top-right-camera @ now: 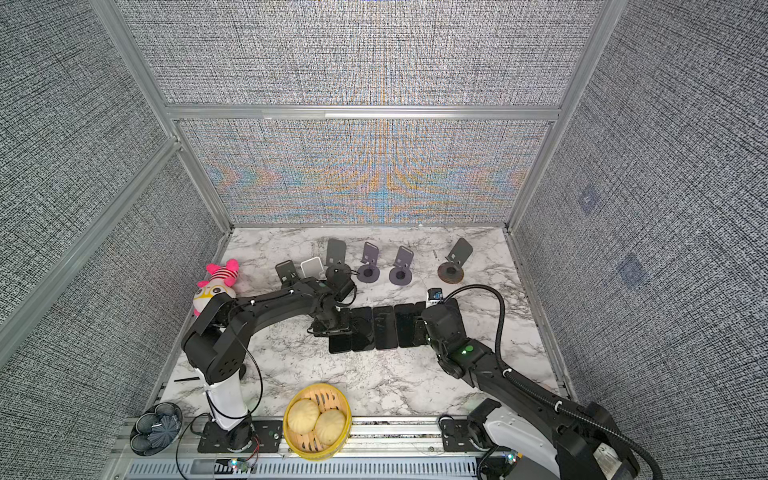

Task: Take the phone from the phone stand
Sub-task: 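Lower the black phone flat at the end of the row with the left gripper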

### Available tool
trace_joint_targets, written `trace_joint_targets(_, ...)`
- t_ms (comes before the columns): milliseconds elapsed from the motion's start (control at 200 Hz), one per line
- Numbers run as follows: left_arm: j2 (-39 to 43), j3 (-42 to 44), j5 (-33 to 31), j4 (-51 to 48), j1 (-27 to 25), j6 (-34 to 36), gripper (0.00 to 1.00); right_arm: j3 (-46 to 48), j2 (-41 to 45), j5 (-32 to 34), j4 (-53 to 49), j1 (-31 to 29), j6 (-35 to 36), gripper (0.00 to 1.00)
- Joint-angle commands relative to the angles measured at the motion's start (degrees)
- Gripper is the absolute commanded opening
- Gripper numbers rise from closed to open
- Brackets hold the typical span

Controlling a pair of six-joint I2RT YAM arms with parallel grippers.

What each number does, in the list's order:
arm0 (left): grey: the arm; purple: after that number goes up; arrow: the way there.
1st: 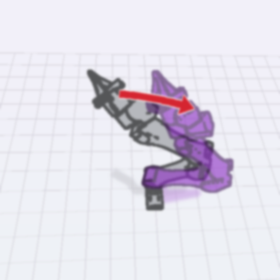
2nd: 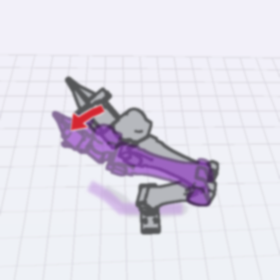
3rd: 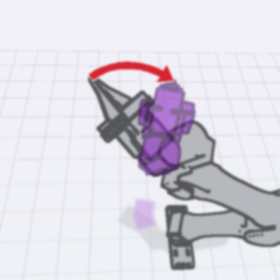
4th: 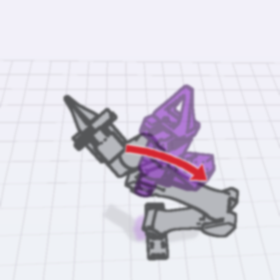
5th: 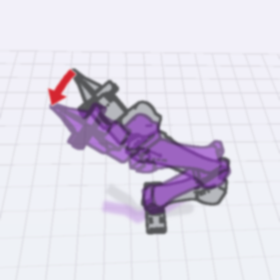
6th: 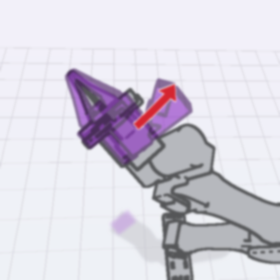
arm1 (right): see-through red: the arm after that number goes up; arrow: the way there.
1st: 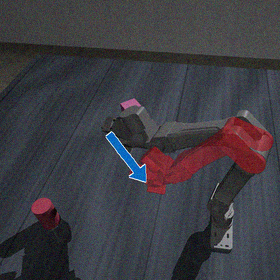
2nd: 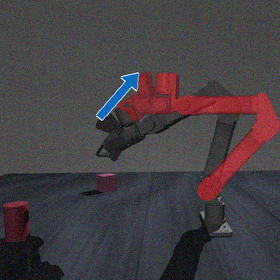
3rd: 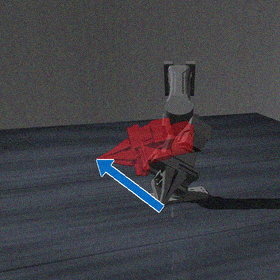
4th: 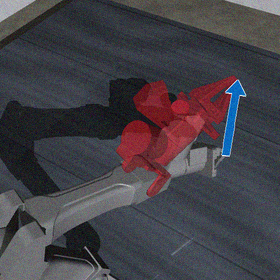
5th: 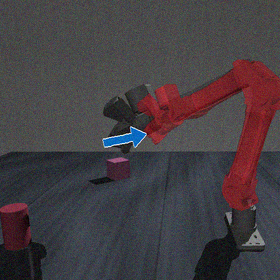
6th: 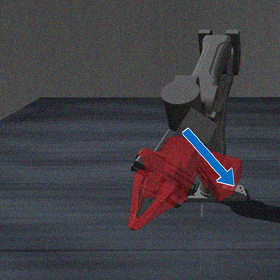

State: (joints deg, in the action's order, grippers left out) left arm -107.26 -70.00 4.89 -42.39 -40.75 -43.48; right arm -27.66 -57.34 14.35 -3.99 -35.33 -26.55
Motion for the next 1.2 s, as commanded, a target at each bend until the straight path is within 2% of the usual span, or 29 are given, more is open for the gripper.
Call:
trace_joint_targets(0,-0.5,0.0,-4.4,-5.1,-0.1,1.4,0.72,0.0,0.5,0.3,-0.8,0.0,0.0,0.4)
trace_joint_targets(255,1.1,-1.6,-6.3,-8.4,-0.1,2.3,0.84,-0.1,1.2,0.4,-1.2,0.0,0.0,0.4)
trace_joint_targets(415,3.6,-2.4,-5.3,-8.0,0.0,2.3,0.86,-0.3,1.4,0.3,-1.6,0.0,0.0,0.4)
trace_joint_targets(600,8.1,-2.1,-2.4,-3.0,-0.3,2.7,0.88,-0.4,1.7,0.4,-1.9,-0.1,0.1,0.4)
trace_joint_targets(755,4.6,-4.8,-4.9,-4.3,-1.0,4.9,0.98,-0.5,1.7,0.2,-2.0,-0.1,0.0,0.4)
trace_joint_targets(980,-1.1,-8.1,-9.0,-8.2,-2.2,5.4,0.98,-0.3,2.2,0.4,-2.3,-0.1,-0.2,0.4)
trace_joint_targets(1195,-3.0,-7.8,-10.6,-9.8,-2.5,4.4,0.98,-0.3,2.1,0.5,-2.3,0.0,-0.2,0.41)
